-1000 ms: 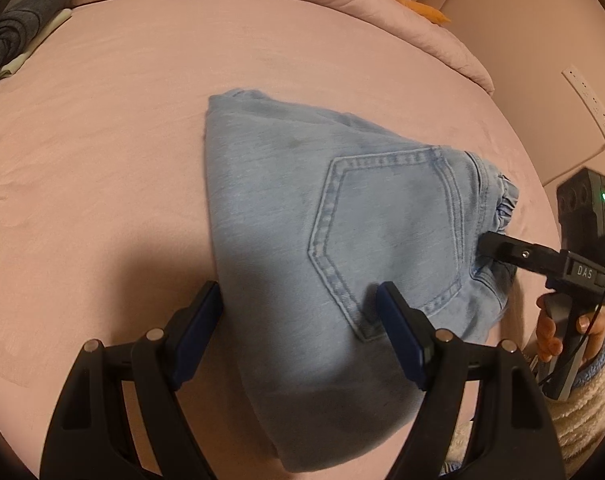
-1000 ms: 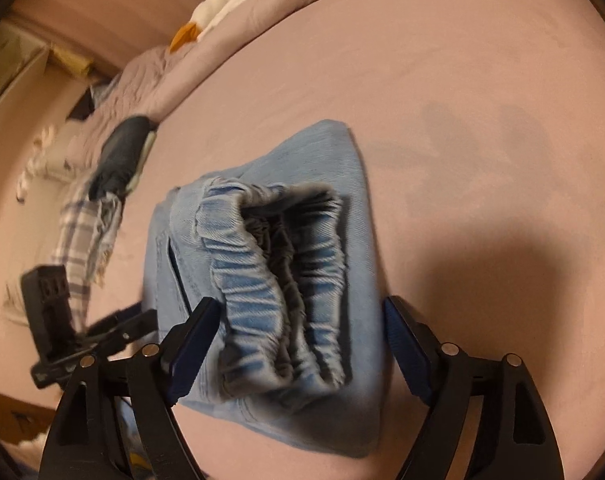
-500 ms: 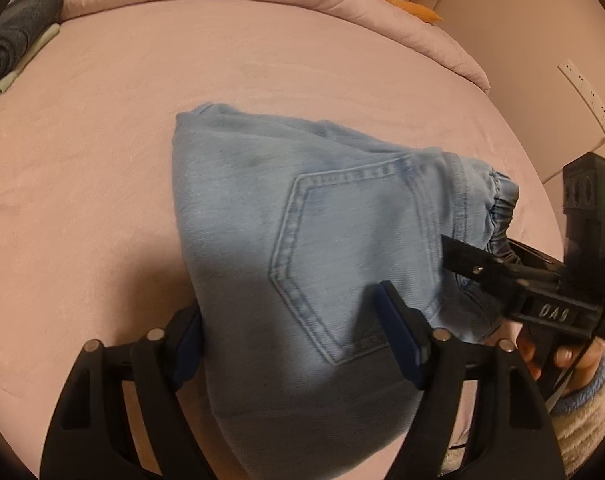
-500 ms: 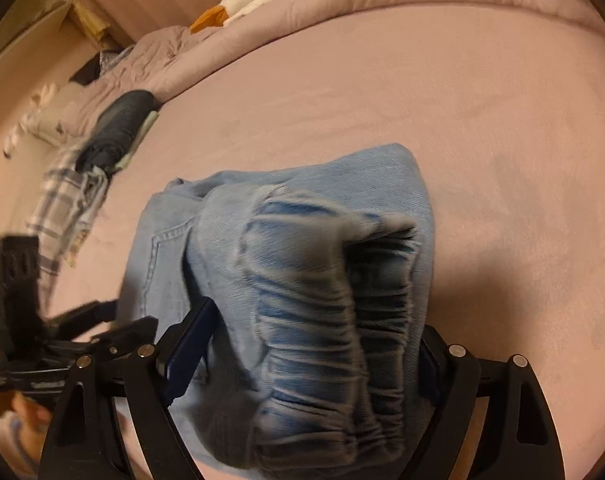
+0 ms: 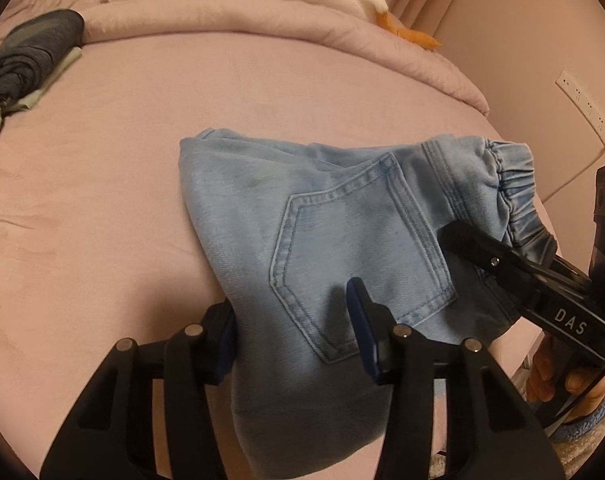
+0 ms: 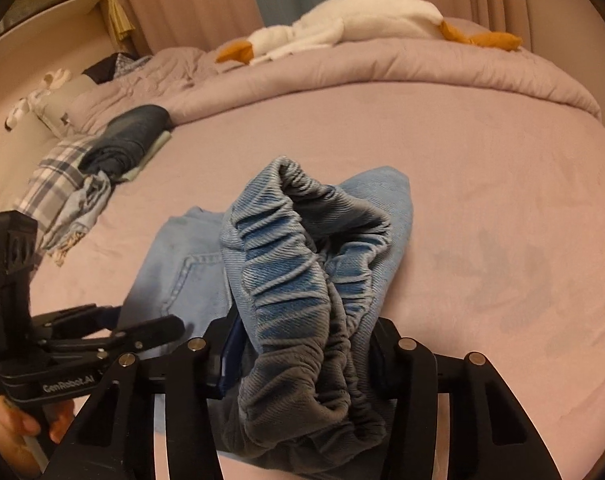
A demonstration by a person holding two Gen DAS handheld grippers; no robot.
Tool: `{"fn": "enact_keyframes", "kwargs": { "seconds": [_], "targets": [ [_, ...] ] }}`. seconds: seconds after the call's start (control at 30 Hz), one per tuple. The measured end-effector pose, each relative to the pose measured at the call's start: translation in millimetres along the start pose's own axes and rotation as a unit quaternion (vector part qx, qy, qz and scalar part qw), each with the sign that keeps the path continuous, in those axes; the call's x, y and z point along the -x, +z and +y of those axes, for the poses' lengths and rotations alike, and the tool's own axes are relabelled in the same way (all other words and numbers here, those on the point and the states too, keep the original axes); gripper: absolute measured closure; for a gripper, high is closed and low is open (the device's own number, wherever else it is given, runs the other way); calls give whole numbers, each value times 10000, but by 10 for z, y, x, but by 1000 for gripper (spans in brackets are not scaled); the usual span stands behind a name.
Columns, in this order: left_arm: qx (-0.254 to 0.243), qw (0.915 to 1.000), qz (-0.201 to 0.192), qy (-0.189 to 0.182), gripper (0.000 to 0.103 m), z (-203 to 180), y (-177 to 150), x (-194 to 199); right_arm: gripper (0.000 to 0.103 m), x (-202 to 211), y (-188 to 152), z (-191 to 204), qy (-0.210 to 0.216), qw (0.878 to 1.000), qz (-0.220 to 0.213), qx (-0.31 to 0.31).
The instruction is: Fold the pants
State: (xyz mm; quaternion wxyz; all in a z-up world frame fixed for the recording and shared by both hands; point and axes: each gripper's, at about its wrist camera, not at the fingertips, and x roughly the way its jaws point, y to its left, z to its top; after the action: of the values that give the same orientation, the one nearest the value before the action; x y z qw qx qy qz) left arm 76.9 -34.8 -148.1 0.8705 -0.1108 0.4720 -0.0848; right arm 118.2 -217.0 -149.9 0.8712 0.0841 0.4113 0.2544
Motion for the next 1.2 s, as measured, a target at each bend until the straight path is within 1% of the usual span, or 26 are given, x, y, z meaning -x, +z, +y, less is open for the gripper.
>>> {"fn": "enact_keyframes", "kwargs": {
  "seconds": [0.17, 0.4, 0.73, 0.97, 1.2],
  "targets": [
    [114, 9997, -233, 24, 55, 111, 11, 183, 52, 23, 52, 149, 70, 9998, -159, 119],
    [232, 9986, -419, 217, 55, 297, 44, 324, 52, -22, 180, 408, 146, 9987, -321, 366],
    [274, 9966, -608, 474, 55, 551, 278, 448, 52, -178, 409, 699, 354, 9965, -426, 632],
    [238, 9954, -695, 621, 55, 725, 471, 435, 52, -297, 560, 835, 454, 9950, -517, 725],
    [203, 9946, -669, 764, 55, 885, 650, 327, 52, -435, 704, 945, 480, 9934, -561, 876]
  ]
}}
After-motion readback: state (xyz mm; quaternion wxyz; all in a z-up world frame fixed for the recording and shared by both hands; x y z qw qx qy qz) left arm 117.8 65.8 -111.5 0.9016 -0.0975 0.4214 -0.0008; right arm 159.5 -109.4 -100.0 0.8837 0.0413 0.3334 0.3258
